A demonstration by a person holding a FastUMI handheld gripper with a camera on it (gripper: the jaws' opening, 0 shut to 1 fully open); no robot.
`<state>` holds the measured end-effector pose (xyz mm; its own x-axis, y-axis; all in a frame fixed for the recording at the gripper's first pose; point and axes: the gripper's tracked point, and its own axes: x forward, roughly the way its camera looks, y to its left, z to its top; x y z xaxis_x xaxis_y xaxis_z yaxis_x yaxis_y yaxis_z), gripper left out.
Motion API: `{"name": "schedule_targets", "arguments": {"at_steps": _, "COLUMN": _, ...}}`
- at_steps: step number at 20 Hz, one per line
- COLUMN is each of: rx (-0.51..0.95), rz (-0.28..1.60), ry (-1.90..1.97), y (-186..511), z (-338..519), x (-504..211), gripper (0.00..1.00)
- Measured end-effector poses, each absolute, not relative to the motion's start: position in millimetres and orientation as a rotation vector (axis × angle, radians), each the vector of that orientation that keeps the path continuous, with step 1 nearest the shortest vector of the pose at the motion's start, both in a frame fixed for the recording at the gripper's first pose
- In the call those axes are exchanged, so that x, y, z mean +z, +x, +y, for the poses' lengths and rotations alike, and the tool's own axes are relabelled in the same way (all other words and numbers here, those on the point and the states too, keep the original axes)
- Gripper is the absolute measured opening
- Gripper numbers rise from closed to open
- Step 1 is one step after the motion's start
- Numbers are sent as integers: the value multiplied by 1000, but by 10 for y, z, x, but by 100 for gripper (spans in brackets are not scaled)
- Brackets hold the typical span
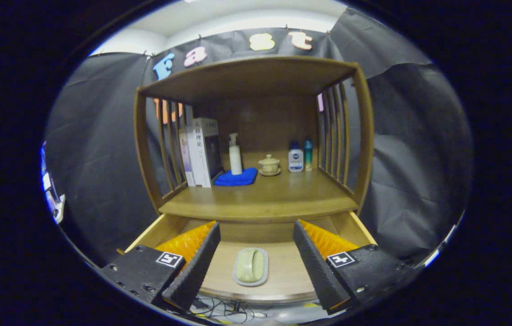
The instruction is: Pull open the drawer, take out the items inside it, and place them on the countertop above the cabinet.
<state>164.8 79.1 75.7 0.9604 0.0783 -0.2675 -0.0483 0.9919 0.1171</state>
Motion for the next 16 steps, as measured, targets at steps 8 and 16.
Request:
{"name": "schedule_targets", "arguments": {"at_steps": 8, "rx": 105, "rz": 814, "ry": 72, "y": 2276, "z": 1057, "x": -122, "gripper": 94}}
{"name": "schedule_targets", "arguments": {"at_steps": 16, "rx": 78, "rz": 1137, "ry": 29, "y": 2246, "z": 1099, "x": -846, "gripper": 70}}
